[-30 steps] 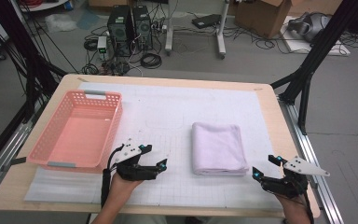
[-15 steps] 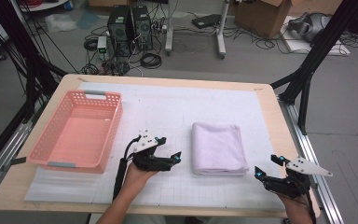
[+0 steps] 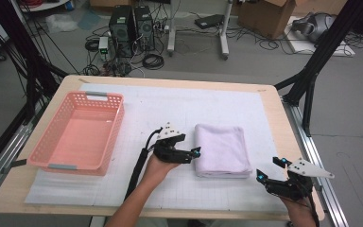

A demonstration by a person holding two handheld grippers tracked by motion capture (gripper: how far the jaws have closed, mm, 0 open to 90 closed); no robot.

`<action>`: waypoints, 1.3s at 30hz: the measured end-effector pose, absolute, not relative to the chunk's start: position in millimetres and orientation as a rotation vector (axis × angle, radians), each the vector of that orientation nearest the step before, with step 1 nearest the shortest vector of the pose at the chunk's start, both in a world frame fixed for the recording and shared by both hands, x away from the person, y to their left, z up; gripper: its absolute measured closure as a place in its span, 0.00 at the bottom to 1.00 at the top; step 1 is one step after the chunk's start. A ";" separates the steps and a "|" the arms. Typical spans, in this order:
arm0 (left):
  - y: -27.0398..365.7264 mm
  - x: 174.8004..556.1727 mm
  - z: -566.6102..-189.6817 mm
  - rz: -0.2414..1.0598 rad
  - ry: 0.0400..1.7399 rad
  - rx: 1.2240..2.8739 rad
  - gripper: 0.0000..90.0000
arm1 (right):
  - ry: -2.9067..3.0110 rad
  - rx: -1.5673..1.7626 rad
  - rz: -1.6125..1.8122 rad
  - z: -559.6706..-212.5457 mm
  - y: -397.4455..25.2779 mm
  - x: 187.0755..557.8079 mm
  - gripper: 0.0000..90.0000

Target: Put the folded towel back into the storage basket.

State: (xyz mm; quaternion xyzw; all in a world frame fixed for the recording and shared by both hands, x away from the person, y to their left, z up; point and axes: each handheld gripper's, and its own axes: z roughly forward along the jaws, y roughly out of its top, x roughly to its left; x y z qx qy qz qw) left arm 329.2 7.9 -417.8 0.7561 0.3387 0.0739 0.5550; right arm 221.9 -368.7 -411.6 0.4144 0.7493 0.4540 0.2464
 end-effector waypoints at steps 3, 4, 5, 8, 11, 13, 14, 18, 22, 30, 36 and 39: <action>-1.7 335.9 -421.1 0.175 0.827 1.823 0.21 | 2.046 1.129 1.241 -411.8 -368.3 222.3 0.21; -4.3 338.2 -422.7 0.175 0.844 1.827 0.21 | 2.046 1.127 1.242 -411.8 -368.1 222.4 0.21; -4.3 338.2 -422.7 0.175 0.844 1.827 0.21 | 2.048 1.129 1.240 -411.5 -367.8 222.2 0.21; -13.6 345.9 -429.6 0.139 0.880 1.854 0.22 | 2.050 1.125 1.244 -411.5 -367.5 222.2 0.21; -20.0 350.1 -435.9 0.130 0.922 1.886 0.23 | 2.054 1.129 1.247 -412.1 -367.6 222.8 0.21; -22.7 352.4 -440.9 0.119 0.954 1.896 0.24 | 2.056 1.131 1.249 -412.3 -367.6 222.9 0.21; -23.8 353.5 -443.3 0.106 0.970 1.898 0.24 | 2.057 1.132 1.249 -412.3 -367.5 222.9 0.21; -25.0 355.8 -446.8 0.066 0.992 1.885 0.24 | 2.057 1.133 1.254 -412.5 -367.6 223.4 0.21; -27.1 357.8 -451.9 -0.003 1.028 1.876 0.28 | 2.063 1.135 1.255 -413.3 -367.4 223.9 0.21; -29.3 356.9 -453.2 -0.010 0.984 1.894 0.42 | 2.067 1.138 1.257 -414.3 -366.7 224.4 0.21; -30.9 354.7 -452.6 -0.013 0.957 1.911 0.58 | 2.069 1.135 1.257 -414.6 -366.1 224.7 0.21; -31.1 353.7 -451.7 -0.014 0.946 1.909 0.73 | 2.071 1.139 1.255 -414.7 -366.3 224.6 0.21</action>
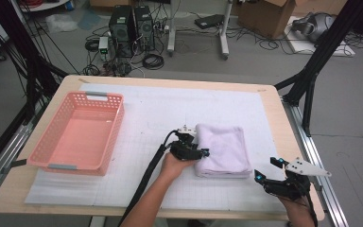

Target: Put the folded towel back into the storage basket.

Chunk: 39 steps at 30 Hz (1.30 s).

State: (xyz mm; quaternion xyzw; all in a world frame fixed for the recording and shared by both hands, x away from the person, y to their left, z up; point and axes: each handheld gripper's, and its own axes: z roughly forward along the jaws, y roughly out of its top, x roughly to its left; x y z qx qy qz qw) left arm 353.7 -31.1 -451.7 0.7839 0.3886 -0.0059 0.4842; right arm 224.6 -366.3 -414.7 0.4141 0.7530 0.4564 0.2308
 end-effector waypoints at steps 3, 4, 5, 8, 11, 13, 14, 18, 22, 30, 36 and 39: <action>-31.1 352.4 -451.0 0.003 0.920 1.908 0.78 | 2.070 1.140 1.255 -414.4 -366.6 224.4 0.21; -30.7 351.3 -450.4 0.013 0.891 1.904 0.79 | 2.068 1.140 1.255 -414.3 -366.8 224.5 0.21; -29.8 351.2 -450.0 0.023 0.874 1.908 0.79 | 2.067 1.141 1.254 -414.4 -366.9 224.5 0.21; -28.6 349.4 -448.5 0.045 0.829 1.894 0.80 | 2.066 1.144 1.254 -414.6 -367.9 224.6 0.21; -26.9 347.9 -446.0 0.056 0.795 1.875 0.80 | 2.065 1.147 1.254 -414.2 -368.3 224.5 0.21; -25.1 346.5 -443.0 0.060 0.773 1.857 0.80 | 2.066 1.150 1.251 -414.5 -368.4 224.8 0.21; -24.7 346.0 -441.8 0.061 0.763 1.850 0.81 | 2.069 1.156 1.250 -414.8 -368.3 225.0 0.21; -22.4 343.7 -437.3 0.062 0.721 1.836 0.81 | 2.068 1.154 1.251 -414.5 -367.9 225.1 0.21; -19.8 340.0 -431.3 0.072 0.662 1.813 0.81 | 2.060 1.157 1.258 -414.0 -369.4 224.9 0.21; -8.8 335.9 -420.4 0.106 0.586 1.798 0.81 | 2.058 1.160 1.266 -413.5 -369.3 224.9 0.21; 2.0 332.3 -410.7 0.136 0.535 1.773 0.81 | 2.058 1.150 1.273 -412.4 -367.5 225.1 0.21; 8.3 330.5 -406.4 0.148 0.517 1.759 0.81 | 2.059 1.149 1.271 -412.8 -367.0 225.2 0.21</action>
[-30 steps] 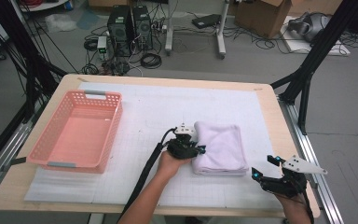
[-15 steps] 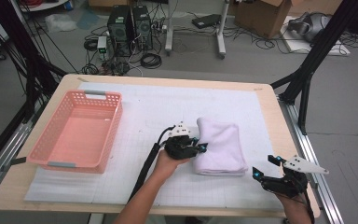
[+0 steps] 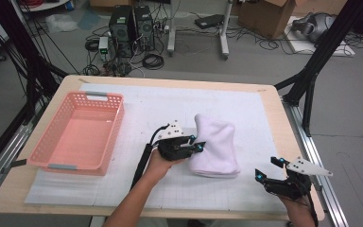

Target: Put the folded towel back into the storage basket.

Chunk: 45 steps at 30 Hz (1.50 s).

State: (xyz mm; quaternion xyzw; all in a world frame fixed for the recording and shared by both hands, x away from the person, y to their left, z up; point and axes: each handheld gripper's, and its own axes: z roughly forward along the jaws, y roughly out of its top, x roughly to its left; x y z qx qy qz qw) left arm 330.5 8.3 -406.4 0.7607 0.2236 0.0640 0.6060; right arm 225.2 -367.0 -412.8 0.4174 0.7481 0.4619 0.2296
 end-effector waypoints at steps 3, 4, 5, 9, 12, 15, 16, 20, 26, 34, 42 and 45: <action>14.8 327.2 -401.5 0.161 0.489 1.737 0.81 | 2.064 1.147 1.270 -413.0 -365.8 225.4 0.21; 14.8 327.2 -401.5 0.161 0.489 1.737 0.81 | 2.064 1.146 1.270 -412.9 -365.4 225.4 0.21; 17.7 325.9 -398.6 0.169 0.479 1.729 0.82 | 2.063 1.145 1.272 -412.7 -364.9 225.4 0.21; 22.2 324.3 -394.2 0.176 0.466 1.715 0.82 | 2.066 1.141 1.270 -412.5 -363.9 225.1 0.21; 28.3 322.0 -388.9 0.182 0.458 1.698 0.82 | 2.071 1.131 1.268 -412.7 -362.2 225.3 0.21; 34.5 321.1 -384.6 0.196 0.455 1.686 0.82 | 2.074 1.132 1.270 -412.1 -360.8 225.0 0.21; 36.5 320.9 -383.2 0.198 0.450 1.684 0.82 | 2.074 1.127 1.270 -412.1 -360.5 225.1 0.21; 43.6 319.6 -378.7 0.204 0.440 1.683 0.82 | 2.072 1.131 1.272 -411.9 -360.7 224.6 0.21; 60.7 317.6 -368.2 0.228 0.442 1.657 0.82 | 2.068 1.129 1.277 -411.2 -361.0 224.9 0.21; 81.1 315.6 -356.8 0.261 0.446 1.622 0.82 | 2.068 1.118 1.275 -410.2 -360.0 224.8 0.21; 102.1 314.5 -347.4 0.292 0.469 1.584 0.82 | 2.070 1.121 1.281 -409.9 -357.1 225.0 0.21; 116.0 313.5 -341.3 0.322 0.484 1.572 0.82 | 2.069 1.121 1.282 -409.5 -356.3 225.2 0.21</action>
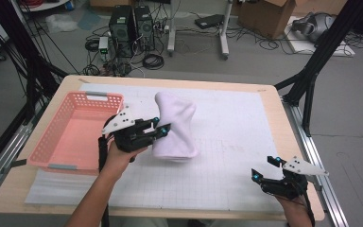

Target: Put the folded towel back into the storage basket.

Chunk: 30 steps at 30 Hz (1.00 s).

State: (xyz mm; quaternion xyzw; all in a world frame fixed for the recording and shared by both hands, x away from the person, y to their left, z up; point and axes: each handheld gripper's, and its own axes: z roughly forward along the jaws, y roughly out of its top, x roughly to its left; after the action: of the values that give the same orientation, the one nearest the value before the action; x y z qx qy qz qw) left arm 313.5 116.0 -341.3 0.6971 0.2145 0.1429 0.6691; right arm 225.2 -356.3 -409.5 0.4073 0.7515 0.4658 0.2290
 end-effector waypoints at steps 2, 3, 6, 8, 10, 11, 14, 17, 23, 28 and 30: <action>119.7 313.4 -340.0 0.329 0.491 1.569 0.82 | 2.065 1.121 1.290 -409.0 -355.5 225.5 0.21; 123.1 313.2 -338.9 0.336 0.494 1.563 0.82 | 2.064 1.126 1.292 -408.5 -354.8 225.3 0.21; 136.3 312.0 -334.1 0.353 0.510 1.539 0.82 | 2.065 1.117 1.293 -408.0 -353.2 226.0 0.21; 139.7 311.7 -332.8 0.356 0.511 1.539 0.82 | 2.069 1.113 1.293 -408.0 -352.3 226.5 0.21; 145.9 311.5 -330.4 0.362 0.513 1.532 0.82 | 2.068 1.108 1.294 -408.1 -351.9 226.9 0.21; 148.9 311.4 -329.3 0.361 0.514 1.530 0.82 | 2.069 1.112 1.295 -407.9 -350.9 226.9 0.21; 158.0 310.8 -326.1 0.376 0.519 1.528 0.82 | 2.069 1.108 1.294 -407.7 -350.2 227.3 0.21; 167.3 309.9 -322.6 0.393 0.525 1.520 0.82 | 2.067 1.110 1.300 -407.5 -349.8 227.6 0.21; 185.8 307.8 -315.0 0.415 0.539 1.513 0.82 | 2.065 1.109 1.299 -406.6 -349.6 227.6 0.21; 202.4 305.3 -309.7 0.432 0.558 1.501 0.82 | 2.065 1.112 1.298 -406.6 -349.6 227.7 0.21; 209.8 304.1 -307.6 0.443 0.564 1.495 0.82 | 2.066 1.109 1.297 -406.6 -349.4 228.0 0.21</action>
State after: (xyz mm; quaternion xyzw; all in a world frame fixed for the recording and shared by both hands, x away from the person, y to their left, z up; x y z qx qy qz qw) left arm 304.1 209.8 -307.6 0.6647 0.2507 0.1971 0.6756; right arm 228.0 -349.4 -406.6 0.4028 0.7505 0.4712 0.2289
